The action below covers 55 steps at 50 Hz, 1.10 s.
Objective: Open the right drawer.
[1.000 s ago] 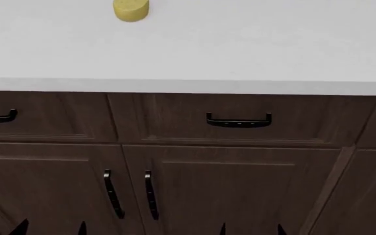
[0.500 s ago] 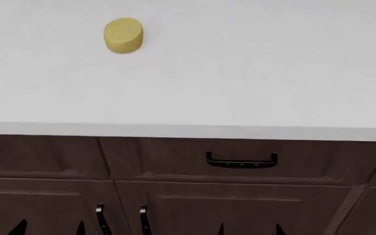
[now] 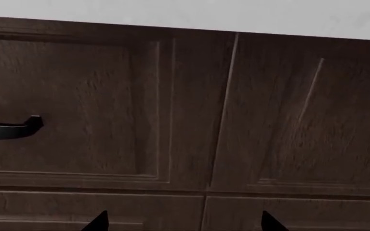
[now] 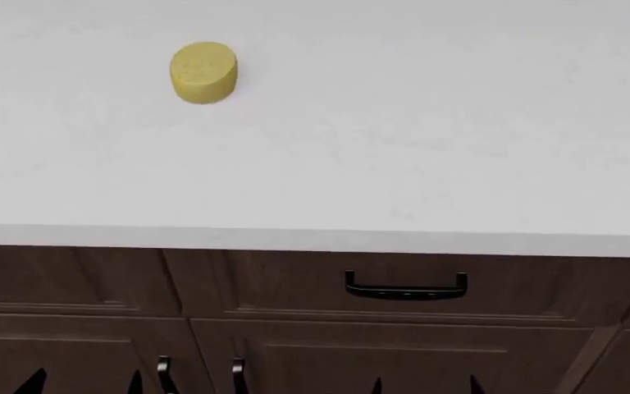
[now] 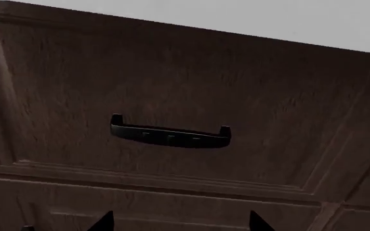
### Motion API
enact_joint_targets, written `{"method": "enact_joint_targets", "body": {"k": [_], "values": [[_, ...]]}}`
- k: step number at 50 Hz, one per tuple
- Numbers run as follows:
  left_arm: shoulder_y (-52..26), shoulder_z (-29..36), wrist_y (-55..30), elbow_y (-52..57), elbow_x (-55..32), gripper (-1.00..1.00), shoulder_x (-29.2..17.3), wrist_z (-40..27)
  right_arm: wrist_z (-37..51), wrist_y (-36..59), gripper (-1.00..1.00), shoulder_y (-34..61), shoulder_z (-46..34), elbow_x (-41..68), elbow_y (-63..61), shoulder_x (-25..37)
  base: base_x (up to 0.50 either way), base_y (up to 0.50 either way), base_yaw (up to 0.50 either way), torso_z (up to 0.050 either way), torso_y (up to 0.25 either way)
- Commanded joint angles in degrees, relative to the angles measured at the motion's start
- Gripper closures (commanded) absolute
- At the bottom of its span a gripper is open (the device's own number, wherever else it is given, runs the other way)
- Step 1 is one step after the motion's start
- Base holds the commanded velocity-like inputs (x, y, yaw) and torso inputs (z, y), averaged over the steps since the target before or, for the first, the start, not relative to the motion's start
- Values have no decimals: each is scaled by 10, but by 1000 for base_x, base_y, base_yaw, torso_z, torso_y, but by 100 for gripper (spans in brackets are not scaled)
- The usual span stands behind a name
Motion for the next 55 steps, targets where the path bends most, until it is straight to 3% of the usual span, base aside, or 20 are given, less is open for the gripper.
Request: {"method": "enact_joint_targets", "body": {"k": [1,16,29,37,53,55], "values": [[-1,3,2,-3,-5,-100,-3,0,68,129,-100,15,-38,-114,-41,19,0,0,0,0,0],[1,4,-1,3,-14,-100,-6,-6,85,273,-100,41,-126,-272,-99,43,0,0,0,0,0],[-3,9,-3,-1,-18,-100,-9,-6,19,403,-100,94,-264,-439,-106,65,0,0,0,0,0],[-7,13,-8,-7,-21,-100,-11,-4,3,508,-100,118,-287,-515,-69,47,0,0,0,0,0],[-9,16,-5,-9,-26,-100,-13,-7,9,507,-100,119,-282,-511,-65,45,0,0,0,0,0],[-8,17,-4,-8,-25,-100,-13,-8,-1,528,-100,130,-309,-543,-48,47,0,0,0,0,0]]}}
